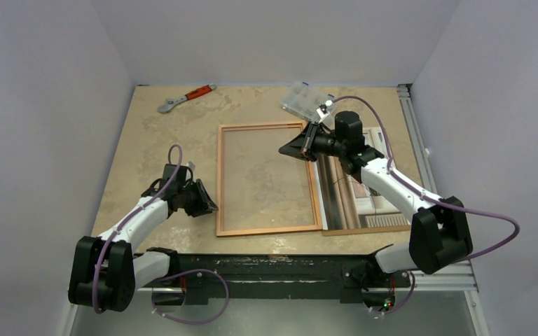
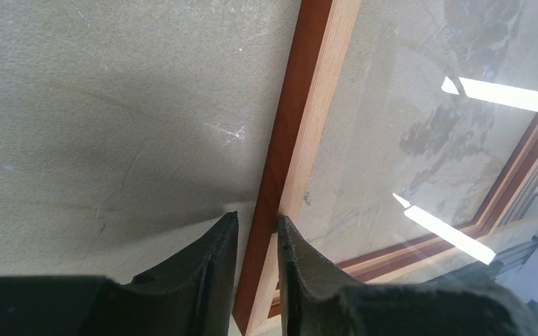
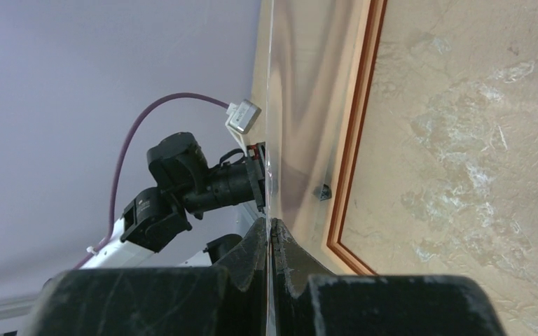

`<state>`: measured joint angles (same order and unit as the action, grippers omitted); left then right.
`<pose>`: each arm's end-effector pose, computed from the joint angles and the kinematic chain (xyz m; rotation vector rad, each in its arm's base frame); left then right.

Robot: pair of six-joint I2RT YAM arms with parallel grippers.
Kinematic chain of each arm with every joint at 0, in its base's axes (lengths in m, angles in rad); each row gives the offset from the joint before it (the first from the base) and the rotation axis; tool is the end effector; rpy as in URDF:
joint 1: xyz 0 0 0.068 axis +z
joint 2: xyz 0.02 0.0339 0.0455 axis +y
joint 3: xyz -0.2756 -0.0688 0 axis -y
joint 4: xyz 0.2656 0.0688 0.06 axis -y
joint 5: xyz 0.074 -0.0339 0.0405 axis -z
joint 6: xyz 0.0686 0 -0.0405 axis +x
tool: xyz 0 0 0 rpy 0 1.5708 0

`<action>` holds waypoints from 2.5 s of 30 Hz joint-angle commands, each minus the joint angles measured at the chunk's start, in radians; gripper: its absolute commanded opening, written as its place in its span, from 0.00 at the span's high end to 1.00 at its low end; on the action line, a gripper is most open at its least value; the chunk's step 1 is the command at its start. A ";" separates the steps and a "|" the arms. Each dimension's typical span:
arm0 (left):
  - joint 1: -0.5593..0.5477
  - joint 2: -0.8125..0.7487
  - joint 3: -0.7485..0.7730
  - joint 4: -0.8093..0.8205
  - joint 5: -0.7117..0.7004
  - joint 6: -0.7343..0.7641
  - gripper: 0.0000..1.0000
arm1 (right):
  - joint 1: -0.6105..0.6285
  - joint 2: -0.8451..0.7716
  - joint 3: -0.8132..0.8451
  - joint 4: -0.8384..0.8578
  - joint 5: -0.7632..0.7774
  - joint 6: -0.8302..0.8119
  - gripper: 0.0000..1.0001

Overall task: Put the photo into the frame
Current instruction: Place the photo frame item in the photo frame.

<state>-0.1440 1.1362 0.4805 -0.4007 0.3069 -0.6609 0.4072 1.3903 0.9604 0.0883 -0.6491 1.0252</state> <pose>0.2144 -0.0520 0.1277 -0.5861 2.6486 -0.6650 0.3125 0.1799 0.2854 0.1650 2.1706 1.5189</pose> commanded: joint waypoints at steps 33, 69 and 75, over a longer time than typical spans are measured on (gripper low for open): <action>0.009 0.004 0.000 -0.018 -0.070 0.075 0.77 | 0.004 -0.060 -0.007 0.038 0.036 -0.030 1.00; 0.009 0.004 -0.002 -0.015 -0.071 0.075 0.82 | 0.004 0.031 -0.001 0.147 -0.010 -0.057 1.00; 0.009 0.002 -0.003 -0.015 -0.069 0.076 0.83 | 0.004 0.050 0.009 0.133 -0.028 -0.078 1.00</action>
<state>-0.1440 1.1355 0.4835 -0.3965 0.3069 -0.6331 0.4076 1.4372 0.9199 0.1795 -0.6521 0.9821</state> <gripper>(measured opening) 0.175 0.004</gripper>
